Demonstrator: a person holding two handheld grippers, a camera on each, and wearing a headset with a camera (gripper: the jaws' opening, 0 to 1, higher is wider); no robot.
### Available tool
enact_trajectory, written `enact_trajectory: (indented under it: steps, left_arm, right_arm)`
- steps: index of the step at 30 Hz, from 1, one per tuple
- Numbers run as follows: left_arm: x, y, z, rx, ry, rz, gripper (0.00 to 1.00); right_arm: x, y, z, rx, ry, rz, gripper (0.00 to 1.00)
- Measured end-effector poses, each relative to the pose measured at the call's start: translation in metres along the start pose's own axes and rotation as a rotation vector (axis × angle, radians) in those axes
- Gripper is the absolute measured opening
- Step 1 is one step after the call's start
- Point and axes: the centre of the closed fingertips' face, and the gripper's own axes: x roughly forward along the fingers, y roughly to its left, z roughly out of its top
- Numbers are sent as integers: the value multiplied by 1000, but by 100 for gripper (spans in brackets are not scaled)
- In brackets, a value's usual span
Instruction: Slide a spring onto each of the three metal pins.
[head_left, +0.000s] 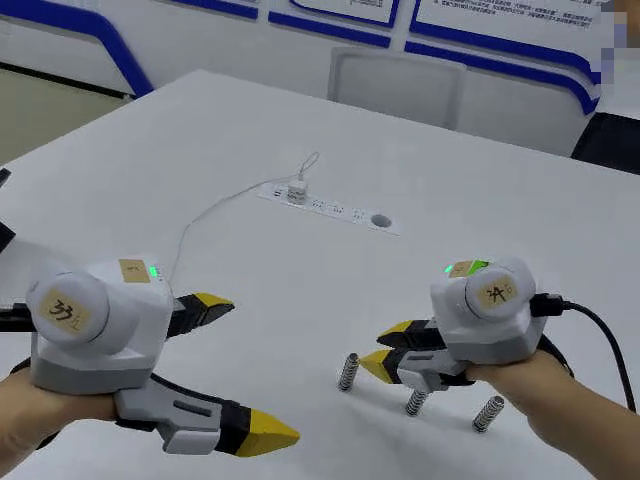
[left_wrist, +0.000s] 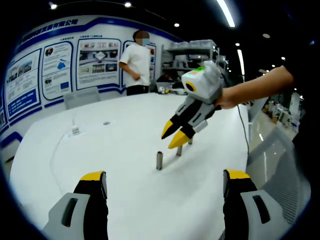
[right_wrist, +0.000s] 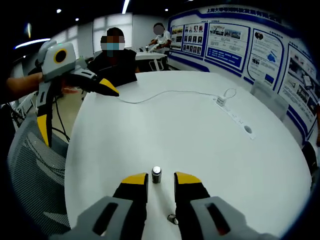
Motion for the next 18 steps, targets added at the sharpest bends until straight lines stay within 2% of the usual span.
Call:
enact_trajectory:
  steps: [3,5,6,7,13,18]
  left_arm:
    - [1,-3,0,2,0,-1,99]
    - [2,-4,0,2,2,-2,99]
    - [2,-5,0,2,0,-4,99]
    - [2,-5,0,1,-1,-6,100]
    - [3,-8,-4,-3,4,-10,100]
    - [5,-10,-4,-1,5,-11,100]
  right_arm:
    - [-7,-2,-1,10,-23,-24,22]
    - [-13,-4,1,24,-64,-45,25]
    - [-17,-4,5,28,-103,-44,27]
    - [-20,-4,4,26,-111,-46,29]
    - [-38,-8,-4,19,-131,-66,33]
    - [-54,-16,-17,57,-144,-119,35]
